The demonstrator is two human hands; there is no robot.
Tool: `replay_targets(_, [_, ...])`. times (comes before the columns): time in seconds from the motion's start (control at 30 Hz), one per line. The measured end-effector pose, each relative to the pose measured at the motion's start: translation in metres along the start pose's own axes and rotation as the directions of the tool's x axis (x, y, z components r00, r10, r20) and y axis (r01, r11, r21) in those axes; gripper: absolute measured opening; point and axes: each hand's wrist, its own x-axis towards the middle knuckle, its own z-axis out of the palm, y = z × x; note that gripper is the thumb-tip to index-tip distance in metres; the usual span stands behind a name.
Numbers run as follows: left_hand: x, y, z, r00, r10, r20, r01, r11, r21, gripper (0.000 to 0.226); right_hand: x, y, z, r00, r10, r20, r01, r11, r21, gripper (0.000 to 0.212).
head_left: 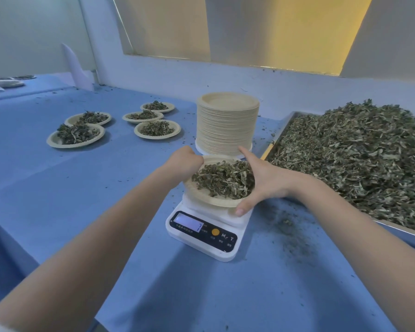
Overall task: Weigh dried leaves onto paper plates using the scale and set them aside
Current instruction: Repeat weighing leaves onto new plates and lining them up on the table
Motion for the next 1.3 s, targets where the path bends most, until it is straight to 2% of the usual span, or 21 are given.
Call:
replay_targets(0.2, [0.004, -0.010, -0.041, 0.995, 0.009, -0.103, -0.008, 1.000, 0.015, 0.033, 0.029, -0.034, -0.007, 0.995, -0.094, 0.024, 0.094, 0.996, -0.002, 0.156])
replay_targets(0.27, [0.007, -0.026, -0.057, 0.990, -0.027, -0.142, 0.032, 0.999, 0.036, 0.030, 0.049, -0.052, 0.000, 0.992, -0.116, 0.045, 0.118, 0.991, -0.055, 0.154])
replay_targets(0.37, [0.011, -0.059, -0.082, 0.975, -0.101, -0.198, 0.111, 0.993, 0.043, 0.012, 0.083, -0.082, 0.018, 0.988, -0.128, 0.091, 0.142, 0.977, -0.159, 0.151])
replay_targets(0.43, [0.013, -0.084, -0.097, 0.961, -0.155, -0.230, 0.171, 0.984, 0.051, 0.008, 0.106, -0.100, 0.033, 0.981, -0.143, 0.131, 0.165, 0.970, -0.180, 0.149])
replay_targets(0.6, [0.022, -0.144, -0.126, 0.931, -0.270, -0.246, 0.288, 0.957, 0.039, 0.013, 0.159, -0.137, 0.074, 0.966, -0.191, 0.175, 0.225, 0.953, -0.202, 0.142])
replay_targets(0.7, [0.035, -0.173, -0.136, 0.917, -0.289, -0.275, 0.302, 0.953, 0.004, 0.020, 0.191, -0.152, 0.087, 0.959, -0.216, 0.184, 0.254, 0.941, -0.221, 0.139])
replay_targets(0.83, [0.065, -0.201, -0.156, 0.877, -0.320, -0.359, 0.344, 0.939, 0.002, 0.018, 0.234, -0.171, 0.090, 0.956, -0.237, 0.172, 0.268, 0.944, -0.193, 0.141])
replay_targets(1.0, [0.114, -0.225, -0.188, 0.851, -0.352, -0.391, 0.394, 0.918, 0.031, 0.034, 0.294, -0.189, 0.090, 0.952, -0.258, 0.162, 0.279, 0.952, -0.128, 0.129])
replay_targets(1.2, [0.173, -0.243, -0.221, 0.852, -0.358, -0.382, 0.387, 0.922, -0.001, 0.036, 0.357, -0.202, 0.087, 0.959, -0.246, 0.138, 0.260, 0.961, -0.090, 0.124])
replay_targets(1.3, [0.196, -0.250, -0.230, 0.843, -0.330, -0.426, 0.368, 0.930, 0.007, 0.038, 0.384, -0.210, 0.089, 0.967, -0.242, 0.080, 0.246, 0.969, -0.035, 0.124])
